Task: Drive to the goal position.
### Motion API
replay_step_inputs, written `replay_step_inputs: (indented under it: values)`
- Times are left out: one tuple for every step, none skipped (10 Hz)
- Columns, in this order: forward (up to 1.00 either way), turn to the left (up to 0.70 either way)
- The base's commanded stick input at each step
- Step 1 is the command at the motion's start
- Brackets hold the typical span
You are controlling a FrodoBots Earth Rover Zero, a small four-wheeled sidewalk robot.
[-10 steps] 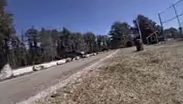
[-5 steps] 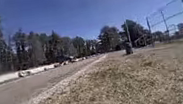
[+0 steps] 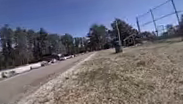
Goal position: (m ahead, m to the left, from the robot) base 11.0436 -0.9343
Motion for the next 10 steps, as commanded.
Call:
replay_step_inputs:
  values:
    - [0.7,-0.35]
    - [0.7,-0.35]
    - [0.7,-0.35]
    - [0.7,-0.35]
    - [0.7,-0.35]
    - [0.7,-0.35]
    - [0.7,-0.29]
    - [0.7,-0.14]
    - [0.7,0.0]
    - [0.7,0.0]
